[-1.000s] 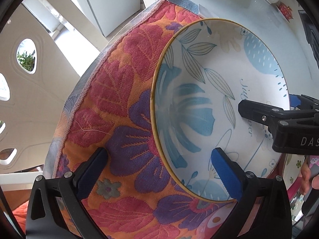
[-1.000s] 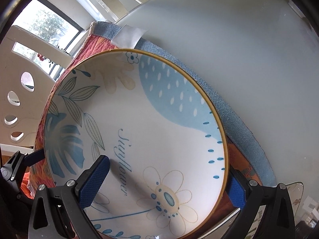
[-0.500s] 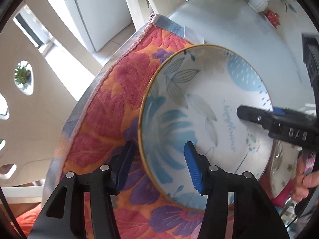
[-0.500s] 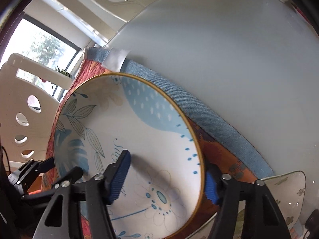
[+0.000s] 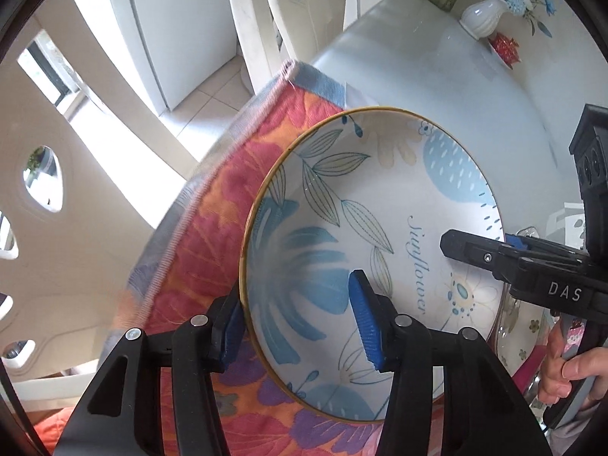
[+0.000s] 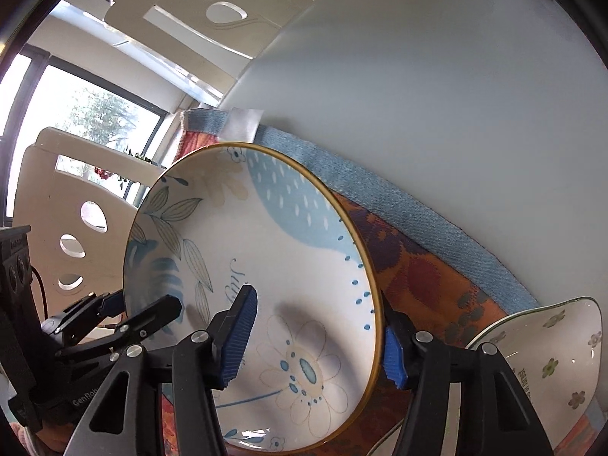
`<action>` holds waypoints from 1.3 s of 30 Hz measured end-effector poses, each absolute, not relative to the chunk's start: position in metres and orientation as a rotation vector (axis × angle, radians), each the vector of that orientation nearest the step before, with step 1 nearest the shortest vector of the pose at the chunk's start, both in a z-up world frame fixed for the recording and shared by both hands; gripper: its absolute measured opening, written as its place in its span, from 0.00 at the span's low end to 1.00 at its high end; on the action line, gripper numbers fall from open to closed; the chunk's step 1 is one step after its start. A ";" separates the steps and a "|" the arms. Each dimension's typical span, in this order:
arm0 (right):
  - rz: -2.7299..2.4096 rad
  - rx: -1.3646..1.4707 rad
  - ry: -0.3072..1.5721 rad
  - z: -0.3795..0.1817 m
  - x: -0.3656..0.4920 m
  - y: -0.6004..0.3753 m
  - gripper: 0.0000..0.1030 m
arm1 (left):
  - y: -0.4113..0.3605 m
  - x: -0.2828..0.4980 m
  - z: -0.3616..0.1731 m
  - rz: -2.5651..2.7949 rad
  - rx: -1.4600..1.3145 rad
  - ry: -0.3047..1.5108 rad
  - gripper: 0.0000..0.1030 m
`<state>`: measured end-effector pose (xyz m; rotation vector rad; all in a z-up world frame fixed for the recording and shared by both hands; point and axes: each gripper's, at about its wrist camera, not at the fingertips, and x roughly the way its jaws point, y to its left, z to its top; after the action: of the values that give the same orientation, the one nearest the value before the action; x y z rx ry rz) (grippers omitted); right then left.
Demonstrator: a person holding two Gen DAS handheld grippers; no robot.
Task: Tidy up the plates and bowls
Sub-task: 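Lift the Sunflower plate with both tools and carry it across the quilt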
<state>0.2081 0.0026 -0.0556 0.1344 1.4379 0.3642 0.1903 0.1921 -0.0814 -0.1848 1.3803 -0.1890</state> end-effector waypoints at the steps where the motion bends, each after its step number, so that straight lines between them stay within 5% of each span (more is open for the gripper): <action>1: 0.368 0.139 1.430 -0.052 0.207 0.004 0.56 | 0.194 0.189 -0.078 -0.194 -0.188 1.370 0.46; 39: 0.306 0.270 1.328 0.012 0.101 0.006 0.56 | 0.216 0.104 0.028 -0.267 -0.106 1.251 0.46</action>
<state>0.1009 0.0061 0.0116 0.2702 1.3281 0.3062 0.1042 0.2164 0.0284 -0.1062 1.2515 -0.2668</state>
